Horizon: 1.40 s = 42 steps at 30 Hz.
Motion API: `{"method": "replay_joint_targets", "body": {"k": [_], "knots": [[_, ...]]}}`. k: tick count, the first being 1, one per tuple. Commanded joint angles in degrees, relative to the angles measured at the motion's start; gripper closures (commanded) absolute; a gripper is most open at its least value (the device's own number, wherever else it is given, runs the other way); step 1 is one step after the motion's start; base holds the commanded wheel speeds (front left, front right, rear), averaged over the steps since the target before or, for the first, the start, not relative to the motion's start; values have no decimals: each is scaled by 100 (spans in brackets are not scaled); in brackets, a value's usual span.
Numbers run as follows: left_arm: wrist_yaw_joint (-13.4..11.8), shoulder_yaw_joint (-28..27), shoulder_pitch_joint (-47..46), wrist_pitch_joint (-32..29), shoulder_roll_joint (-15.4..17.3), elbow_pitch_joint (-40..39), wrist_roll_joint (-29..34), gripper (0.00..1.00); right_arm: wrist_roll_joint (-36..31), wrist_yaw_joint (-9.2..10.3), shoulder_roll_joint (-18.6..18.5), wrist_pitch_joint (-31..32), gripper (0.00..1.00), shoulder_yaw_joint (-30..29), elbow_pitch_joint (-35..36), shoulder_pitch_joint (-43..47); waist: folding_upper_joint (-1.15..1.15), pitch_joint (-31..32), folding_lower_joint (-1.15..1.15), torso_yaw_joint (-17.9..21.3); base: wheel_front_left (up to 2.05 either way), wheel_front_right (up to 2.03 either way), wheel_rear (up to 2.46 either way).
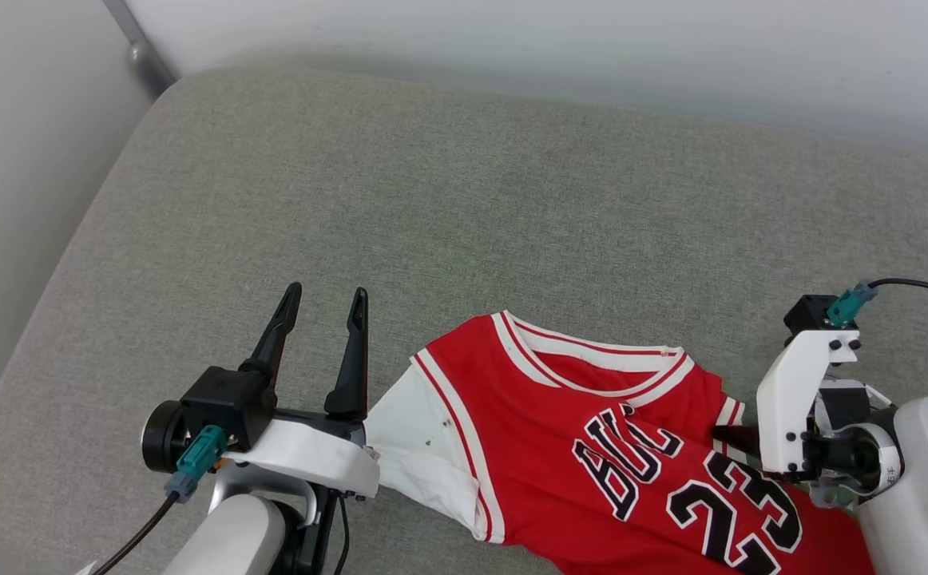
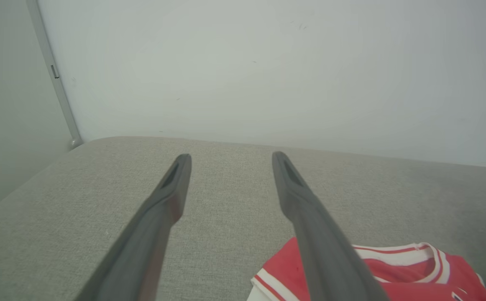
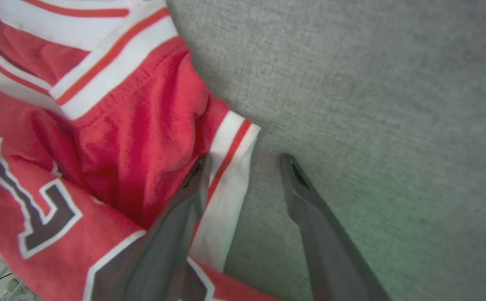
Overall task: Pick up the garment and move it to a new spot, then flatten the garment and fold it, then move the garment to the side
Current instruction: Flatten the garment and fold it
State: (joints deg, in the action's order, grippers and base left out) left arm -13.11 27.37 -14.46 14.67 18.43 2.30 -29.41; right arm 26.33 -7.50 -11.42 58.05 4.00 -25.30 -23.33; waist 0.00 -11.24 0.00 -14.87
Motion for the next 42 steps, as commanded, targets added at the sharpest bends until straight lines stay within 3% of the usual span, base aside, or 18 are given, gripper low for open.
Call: {"method": "replay_joint_targets", "body": {"k": [1,12,18,24,25,26,33,36,37,38,42], "knots": [[24,-28,-48,30,-34,31,53,0,123,2,240,112,100,285,-354,355,0,12,0,14,0,0,0],[86,-139,39,56,-89,109,105,0,41,3,-633,-497,100,278,798,-522,0,122,0,272,0,0,0],[112,-162,68,60,-74,97,132,0,-312,3,-1062,-292,100,-617,1252,-602,0,101,0,432,0,0,0],[138,-135,11,55,-84,105,148,0,-710,3,-992,-381,100,-1898,1094,-129,0,-7,0,519,0,0,0],[148,-130,-3,55,-74,112,150,0,-771,3,-894,-520,93,-2020,1048,-58,0,-30,0,534,0,0,0],[155,-133,-21,55,-53,124,152,0,-802,3,-663,-788,0,-2187,870,116,0,-56,0,566,0,0,0],[123,-150,-54,-28,53,125,163,0,-820,3,-318,-2128,0,-2120,523,251,0,0,0,712,0,0,0],[111,-144,-44,-73,99,135,162,0,-860,3,-405,-2934,0,-1916,670,332,0,135,0,770,0,0,0],[111,-144,-44,-73,99,135,162,0,-860,3,-405,-2934,0,-1916,670,332,0,135,0,770,0,0,0],[101,-153,4,-98,136,139,143,0,-901,3,-391,-3469,0,-1750,832,438,0,256,0,815,0,0,0],[63,-152,140,-175,196,124,105,0,-1026,3,-324,-4366,0,-1513,1253,799,0,496,0,892,0,0,0]]}}
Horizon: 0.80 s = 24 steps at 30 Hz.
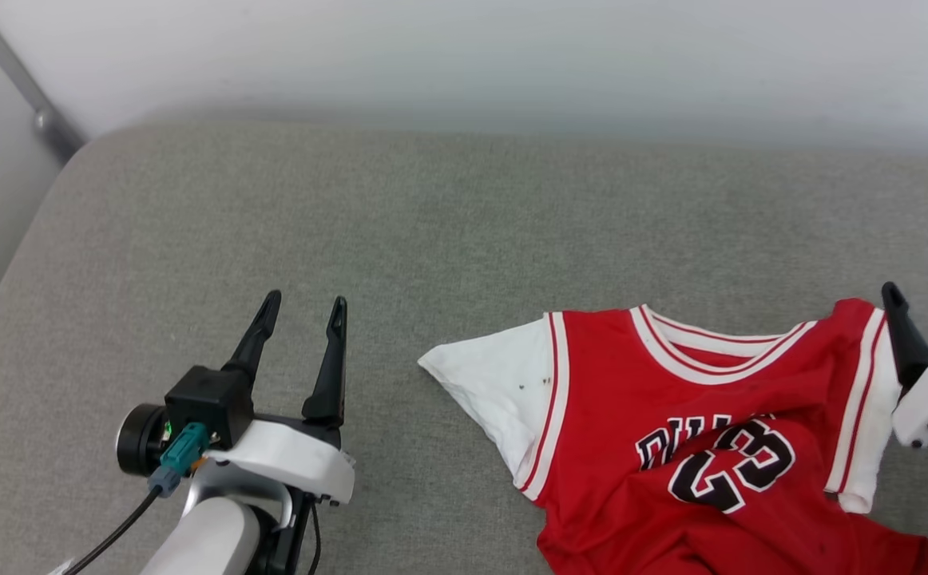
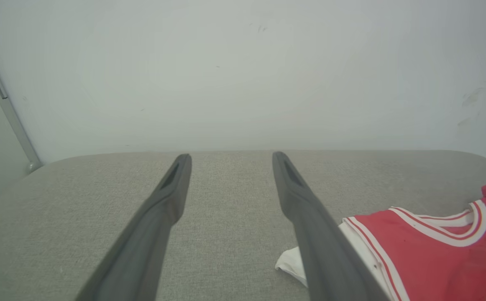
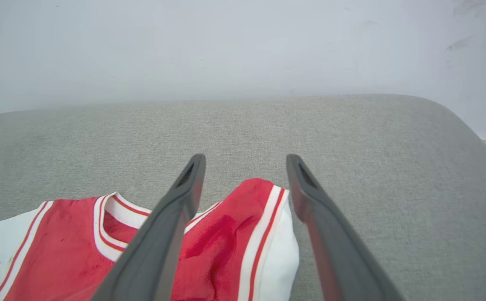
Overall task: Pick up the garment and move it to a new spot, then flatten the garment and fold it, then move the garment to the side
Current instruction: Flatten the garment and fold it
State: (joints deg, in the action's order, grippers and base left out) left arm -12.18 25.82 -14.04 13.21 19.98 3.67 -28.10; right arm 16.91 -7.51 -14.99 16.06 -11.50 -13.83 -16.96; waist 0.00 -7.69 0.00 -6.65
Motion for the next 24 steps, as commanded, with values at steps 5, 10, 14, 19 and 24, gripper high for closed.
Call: {"method": "replay_joint_targets", "body": {"k": [5,10,14,19,24], "knots": [[-127,-62,279,-131,183,-75,-60,0,-387,4,261,-863,0,251,727,781,0,379,0,207,0,0,0],[-260,-151,483,-256,349,-106,-81,0,-570,4,591,-1153,0,402,1351,1491,0,572,0,361,0,0,0],[-319,-172,595,-342,421,-115,-114,0,-635,4,757,-1198,0,452,1663,1875,0,659,0,443,0,0,0],[-343,-136,664,-499,470,-64,-143,0,-738,4,952,-1161,0,513,2076,2306,0,718,0,556,0,0,0],[-186,33,330,-820,511,120,-120,0,-783,4,1070,-1035,0,619,2412,2438,0,640,0,660,0,0,0]]}}
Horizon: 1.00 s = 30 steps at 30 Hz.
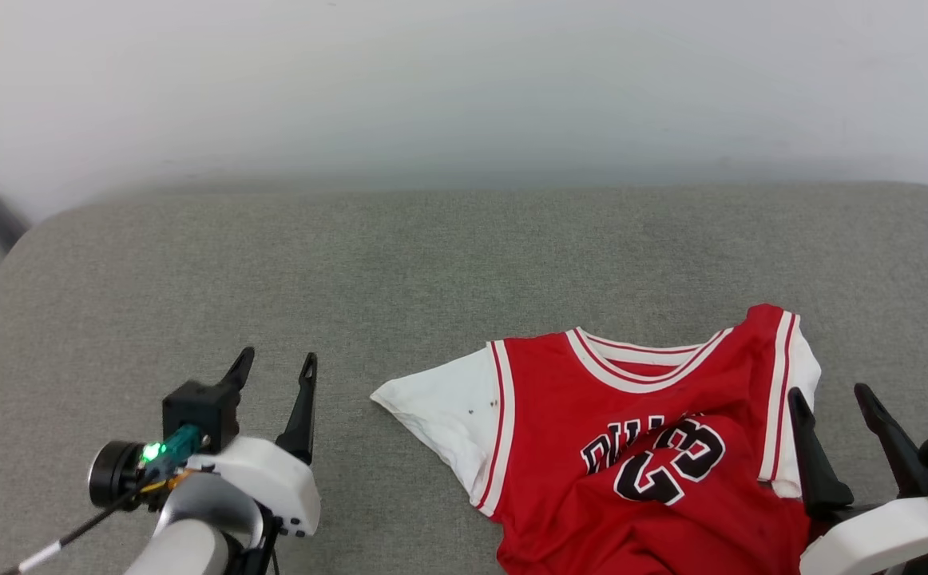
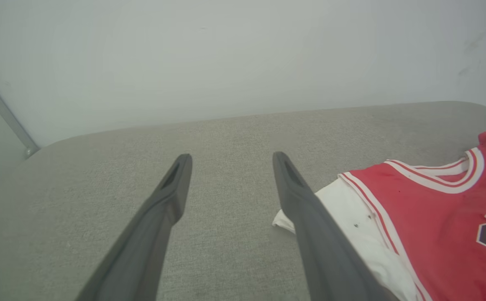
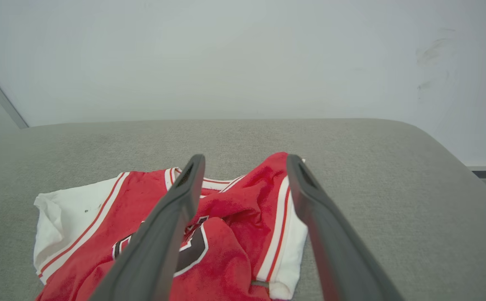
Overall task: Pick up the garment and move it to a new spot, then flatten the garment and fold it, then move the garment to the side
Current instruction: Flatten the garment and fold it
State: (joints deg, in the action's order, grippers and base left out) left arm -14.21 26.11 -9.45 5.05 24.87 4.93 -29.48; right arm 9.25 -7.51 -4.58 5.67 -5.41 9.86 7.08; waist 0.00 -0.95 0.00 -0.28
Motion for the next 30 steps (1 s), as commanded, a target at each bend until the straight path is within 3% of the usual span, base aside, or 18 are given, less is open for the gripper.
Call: {"method": "replay_joint_targets", "body": {"k": [1,14,19,26,27,28,30], "knots": [[69,53,-255,-115,39,53,40,0,-20,4,37,8,0,57,119,23,0,-76,0,47,0,0,0],[1388,856,-1836,-2961,394,1002,-423,0,-56,4,67,24,0,487,498,-308,0,-834,0,629,0,0,0],[1694,1146,-2065,-3914,455,1426,-617,0,-2,4,84,-60,0,566,496,-405,0,-1062,0,836,0,0,0],[1986,1640,-2011,-4690,292,1929,-778,0,93,4,117,-175,0,537,309,-474,0,-1190,0,1018,0,0,0],[2031,1729,-1981,-4807,260,1970,-819,7,94,4,123,-182,0,530,290,-481,0,-1200,0,1028,0,0,0],[2046,1774,-1942,-4846,216,1992,-877,53,96,4,128,-200,0,520,266,-481,0,-1208,0,1038,0,0,0],[2088,1841,-1902,-4911,126,2021,-959,100,122,4,134,-218,0,503,230,-489,0,-1215,0,1051,0,0,0]]}}
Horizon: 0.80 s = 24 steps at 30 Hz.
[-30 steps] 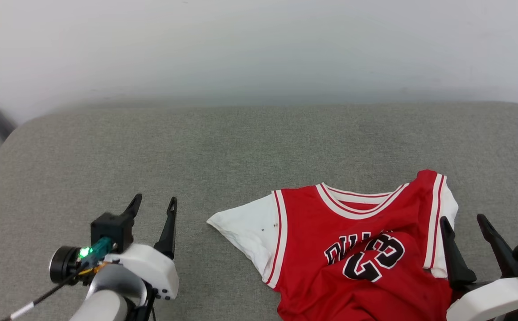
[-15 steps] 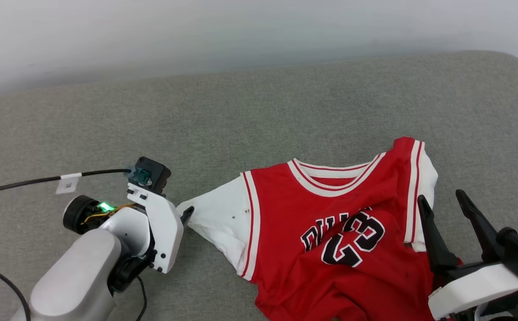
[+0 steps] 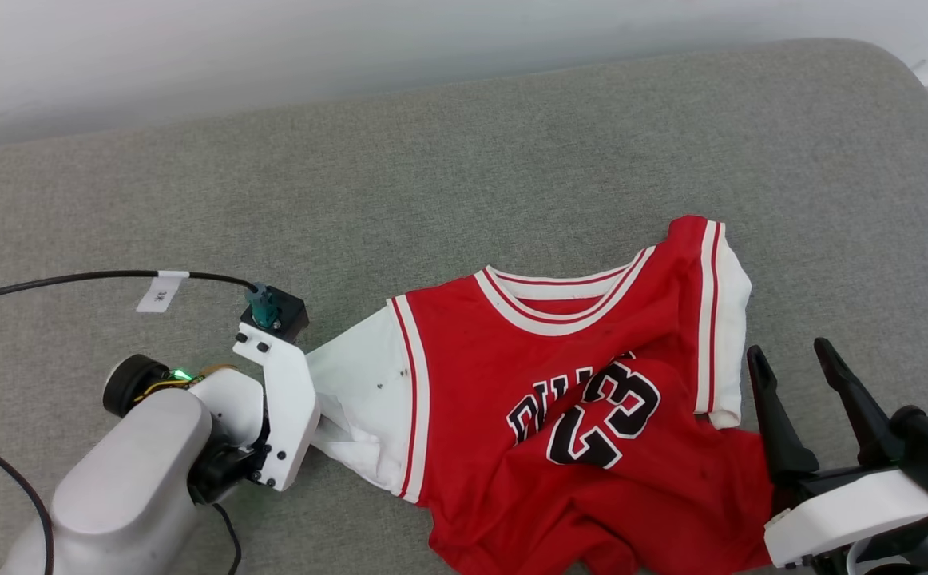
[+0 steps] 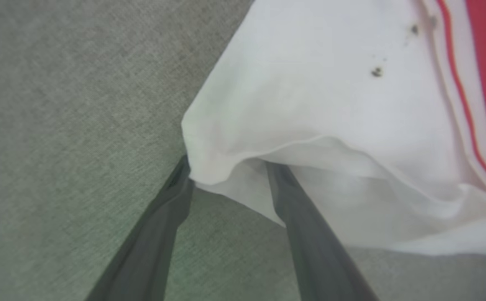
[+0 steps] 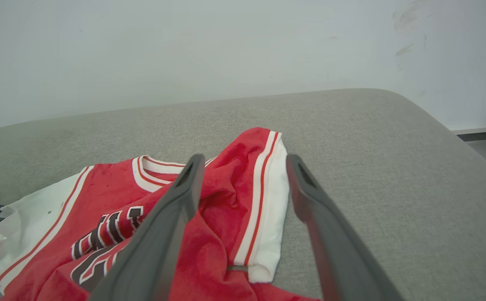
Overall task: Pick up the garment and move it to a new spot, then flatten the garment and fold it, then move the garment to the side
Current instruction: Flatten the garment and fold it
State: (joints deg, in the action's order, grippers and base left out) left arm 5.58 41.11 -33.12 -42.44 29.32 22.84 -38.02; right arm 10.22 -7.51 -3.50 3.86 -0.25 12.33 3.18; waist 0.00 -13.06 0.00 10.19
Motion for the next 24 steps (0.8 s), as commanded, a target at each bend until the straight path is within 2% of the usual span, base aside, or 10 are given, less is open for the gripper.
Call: {"method": "replay_joint_targets", "body": {"k": [1,4,8,15,19,20,24], "knots": [[125,359,490,-176,-361,242,-172,100,31,4,29,-49,0,-31,-29,-106,0,0,0,-1,0,0,0],[138,436,532,-198,-357,270,-189,100,38,4,32,-38,0,-125,-50,-92,0,55,0,-65,0,0,0],[118,409,492,178,-346,233,-62,100,51,4,19,28,0,-285,-82,-88,0,190,0,-210,0,0,0],[-333,-18,369,1458,-272,-16,250,100,386,4,-169,359,0,-779,-208,-95,0,509,0,-597,0,0,0],[-529,-188,475,1855,-219,-166,276,100,591,4,-326,623,0,-1076,-360,-189,0,637,0,-773,0,0,0],[-658,-295,534,2060,-171,-298,274,100,774,4,-422,872,0,-1224,-501,-268,0,696,0,-885,0,0,0],[-878,-490,634,2365,-70,-633,287,100,1106,4,-702,1646,0,-1476,-964,-500,0,742,0,-1076,0,0,0]]}}
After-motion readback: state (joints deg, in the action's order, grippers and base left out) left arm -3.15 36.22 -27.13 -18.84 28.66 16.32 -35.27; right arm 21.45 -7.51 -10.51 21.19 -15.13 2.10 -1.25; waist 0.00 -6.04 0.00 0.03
